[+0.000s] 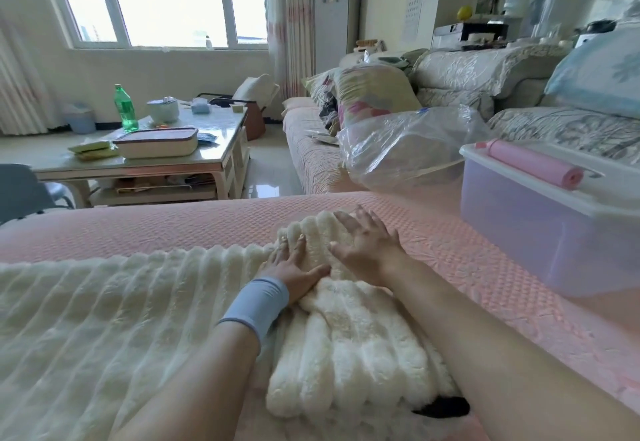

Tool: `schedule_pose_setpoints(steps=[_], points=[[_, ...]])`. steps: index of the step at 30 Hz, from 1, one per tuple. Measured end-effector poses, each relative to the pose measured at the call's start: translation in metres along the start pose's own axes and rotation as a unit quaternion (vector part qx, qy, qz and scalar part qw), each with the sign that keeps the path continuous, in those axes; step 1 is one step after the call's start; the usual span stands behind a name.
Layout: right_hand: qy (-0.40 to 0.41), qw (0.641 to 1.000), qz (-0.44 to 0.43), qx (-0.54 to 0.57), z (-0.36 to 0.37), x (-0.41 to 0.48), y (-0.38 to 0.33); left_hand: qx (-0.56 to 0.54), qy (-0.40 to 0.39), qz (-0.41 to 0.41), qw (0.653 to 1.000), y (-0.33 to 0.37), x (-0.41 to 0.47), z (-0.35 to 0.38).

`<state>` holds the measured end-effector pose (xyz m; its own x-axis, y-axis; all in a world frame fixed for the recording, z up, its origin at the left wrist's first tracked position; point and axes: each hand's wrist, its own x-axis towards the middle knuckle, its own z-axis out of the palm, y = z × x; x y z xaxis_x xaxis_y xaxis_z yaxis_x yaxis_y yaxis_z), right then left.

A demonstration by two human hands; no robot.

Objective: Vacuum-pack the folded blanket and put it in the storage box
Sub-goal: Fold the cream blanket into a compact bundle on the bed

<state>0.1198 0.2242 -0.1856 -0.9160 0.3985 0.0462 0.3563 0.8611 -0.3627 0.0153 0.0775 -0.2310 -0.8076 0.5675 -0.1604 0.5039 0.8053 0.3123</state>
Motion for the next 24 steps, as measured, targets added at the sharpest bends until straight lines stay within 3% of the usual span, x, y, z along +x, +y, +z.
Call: schedule_pose_setpoints(steps=[2,4,7,9,12,17,21,24], points=[[-0.091,0.996,0.018,-0.017,0.021,0.011,0.004,0.006,-0.011,0.001,1.000,-0.007,-0.002,0.001],[-0.129,0.991,0.032,-0.033,0.040,0.015,0.009,0.031,-0.029,-0.009,0.999,-0.007,-0.002,-0.001],[-0.119,0.991,0.035,-0.046,0.045,0.017,0.014,0.069,-0.038,-0.020,0.997,0.007,-0.009,-0.007],[-0.106,0.992,0.041,-0.045,0.044,0.013,0.014,0.071,-0.001,0.022,0.997,0.018,-0.023,-0.006],[-0.091,0.993,0.057,-0.041,0.040,0.000,0.008,-0.017,0.016,0.076,0.997,0.026,-0.056,-0.004],[-0.074,0.996,0.034,-0.032,0.018,-0.038,-0.004,-0.076,-0.063,0.032,0.995,0.019,-0.114,-0.006],[-0.047,0.999,-0.004,-0.019,0.004,-0.077,-0.013,-0.155,-0.028,0.013,0.987,0.016,-0.143,-0.015],[-0.053,0.998,-0.032,-0.019,0.006,-0.103,-0.024,-0.198,0.018,0.056,0.978,0.016,-0.160,-0.017]])
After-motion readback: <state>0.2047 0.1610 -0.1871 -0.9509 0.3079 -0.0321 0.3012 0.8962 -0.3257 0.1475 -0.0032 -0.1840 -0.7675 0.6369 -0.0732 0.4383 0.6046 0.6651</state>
